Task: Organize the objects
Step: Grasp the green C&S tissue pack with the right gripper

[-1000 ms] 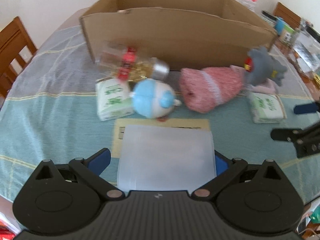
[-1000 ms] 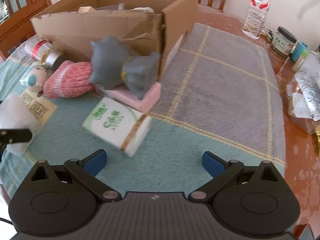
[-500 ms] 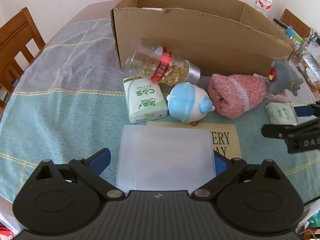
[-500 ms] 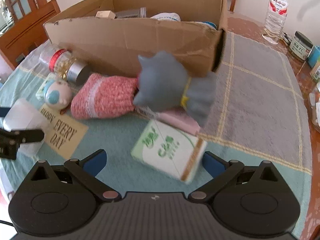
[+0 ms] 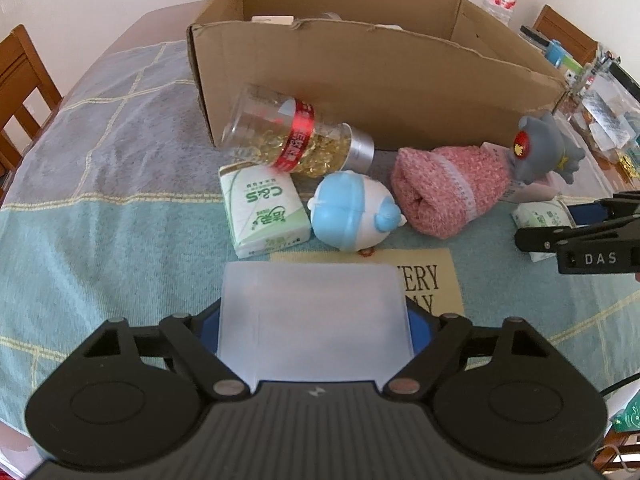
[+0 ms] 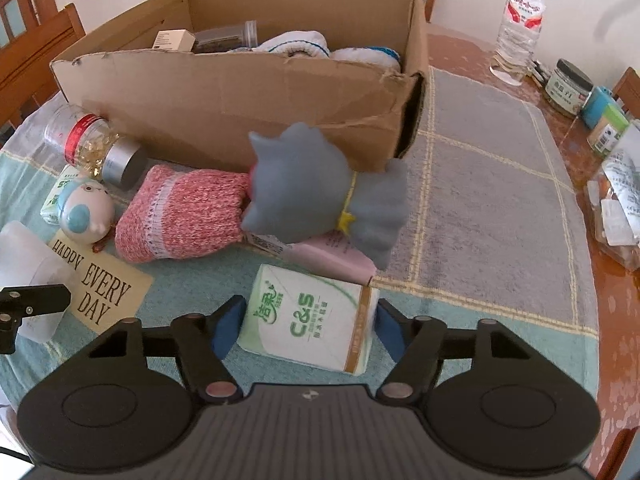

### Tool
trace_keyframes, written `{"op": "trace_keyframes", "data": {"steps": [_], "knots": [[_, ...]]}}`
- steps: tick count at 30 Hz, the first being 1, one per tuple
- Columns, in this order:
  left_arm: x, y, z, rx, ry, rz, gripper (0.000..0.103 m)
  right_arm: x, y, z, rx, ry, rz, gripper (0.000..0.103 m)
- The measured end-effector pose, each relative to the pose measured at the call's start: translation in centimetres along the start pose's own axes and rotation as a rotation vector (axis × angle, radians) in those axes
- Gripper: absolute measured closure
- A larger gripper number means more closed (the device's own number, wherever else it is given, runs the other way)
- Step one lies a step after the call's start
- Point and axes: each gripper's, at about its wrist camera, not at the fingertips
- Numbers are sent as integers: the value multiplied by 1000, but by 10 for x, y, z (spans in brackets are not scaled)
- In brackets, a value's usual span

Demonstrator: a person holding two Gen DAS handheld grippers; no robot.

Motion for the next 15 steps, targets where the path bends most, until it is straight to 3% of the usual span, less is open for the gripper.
{"op": "trace_keyframes", "data": {"steps": [8,15], "knots": [[6,-17,6,-30,37,21,20,4,-10,-6,30,-14,41,30],[17,-55,5,-66,92,18,20,6,-44,-7,68,-90,39,30]]}}
Point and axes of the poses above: each gripper's, at about its wrist camera, not at the fingertips, and y roughly the way its jaws point, z to its left, x to its top, and after that the axes turned 11 degrees about z, right-handed
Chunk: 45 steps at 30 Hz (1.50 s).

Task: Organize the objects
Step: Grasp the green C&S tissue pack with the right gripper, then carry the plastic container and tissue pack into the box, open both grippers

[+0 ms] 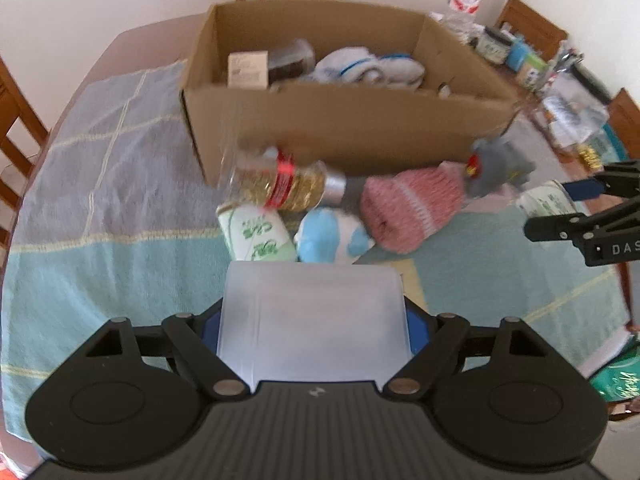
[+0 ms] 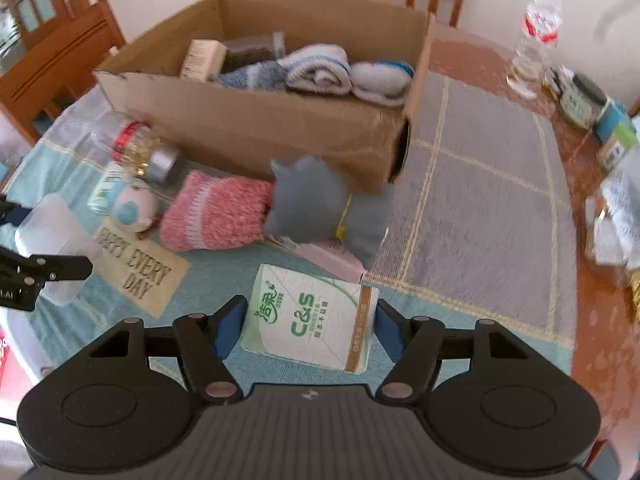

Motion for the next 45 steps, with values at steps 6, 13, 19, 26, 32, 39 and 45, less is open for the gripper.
{"op": "trace_keyframes", "data": {"steps": [6,13,19,26,32,39,45], "knots": [[29,-37,-11,-14,71,-68,20,11,-42,2,18,-66,-79,30],[75,-54,-16,-16,81,-141,20,46,-74,3,0,-105,-209,30],[119,-58,-15,1,61,-180,20,79,-74,-2,-13,-121,-247,30],[160,-52,-15,19,62,-201,20,112,-63,-9,-1,-106,-259,30],[185,-40,-26,2,94,-189,20,116,-62,-18,11,-67,-281,0],[203,-15,-47,-41,140,-144,20,95,-64,-31,-10,-25,-267,0],[212,-3,-63,-63,163,-144,11,79,-72,-44,-22,36,-274,0]]}}
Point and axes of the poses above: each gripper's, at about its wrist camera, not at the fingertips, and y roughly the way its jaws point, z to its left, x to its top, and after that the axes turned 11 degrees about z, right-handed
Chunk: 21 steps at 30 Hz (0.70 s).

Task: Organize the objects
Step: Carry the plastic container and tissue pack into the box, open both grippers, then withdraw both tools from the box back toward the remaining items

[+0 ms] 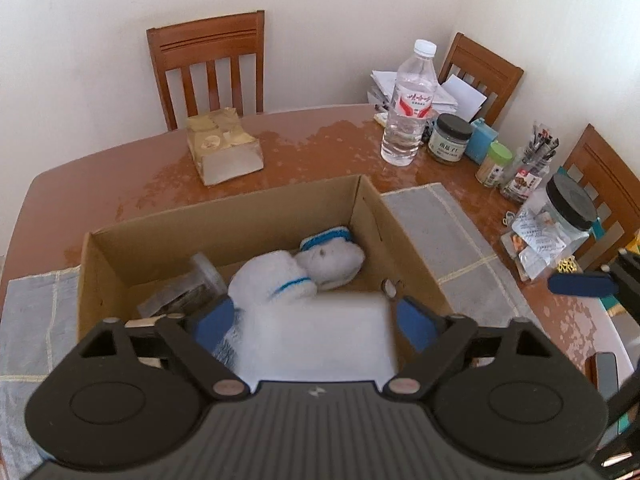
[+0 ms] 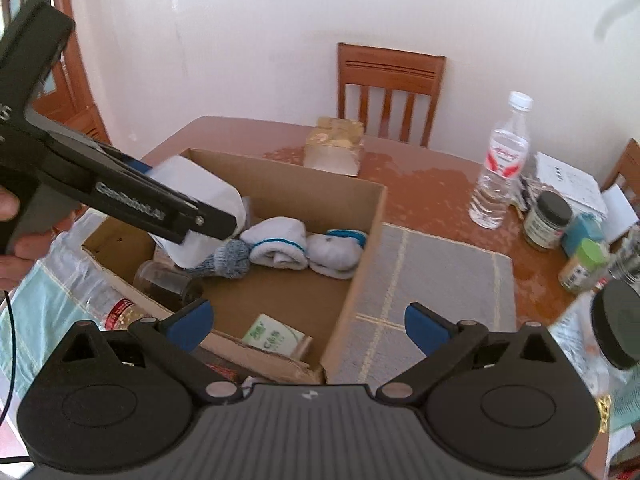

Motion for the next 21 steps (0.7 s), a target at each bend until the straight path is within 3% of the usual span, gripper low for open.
{"op": "trace_keyframes", "data": {"steps": [11,21], "knots": [[-7,-12,1,24,9,-2,5,-15,-3,-10,-33,64,24,0],[-49,-34,10,74,-32,-34,3,-29,-1,-1,-37,74,55,0]]}}
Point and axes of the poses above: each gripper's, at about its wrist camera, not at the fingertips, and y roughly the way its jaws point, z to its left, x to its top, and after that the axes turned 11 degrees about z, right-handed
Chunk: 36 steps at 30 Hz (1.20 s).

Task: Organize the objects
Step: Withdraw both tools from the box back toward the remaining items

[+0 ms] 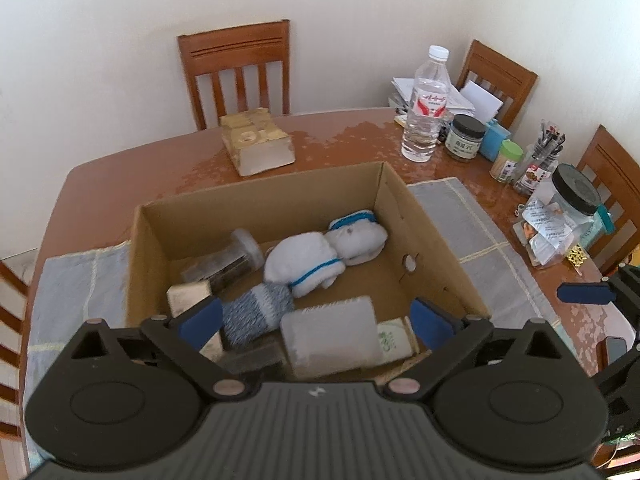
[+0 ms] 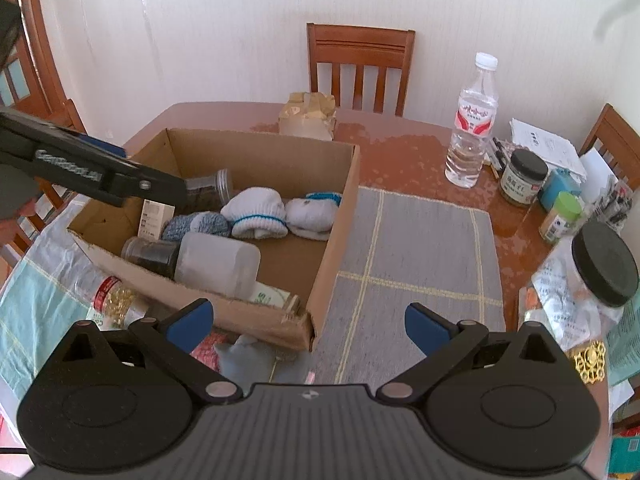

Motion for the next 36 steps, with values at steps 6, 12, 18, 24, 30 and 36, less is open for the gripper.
{"op": "trace_keyframes", "data": {"steps": [6,12,18,24,30,36], "knots": [[-42,-8,6,31,-30,-20,2,-31,10,7,-28,25,-9,0],[-90,-5,18,83,-83,-10,1,-65,21,16,-51,33,5,0],[-130,12,35,113,-170,37,1,-83,28,20,-73,97,15,0],[-152,25,48,103,-241,72,1,-95,34,24,-55,174,33,0],[-156,33,62,107,-260,71,1,-99,40,33,-52,216,55,0],[-151,45,82,73,-242,74,1,-101,37,51,-88,247,56,0]]}}
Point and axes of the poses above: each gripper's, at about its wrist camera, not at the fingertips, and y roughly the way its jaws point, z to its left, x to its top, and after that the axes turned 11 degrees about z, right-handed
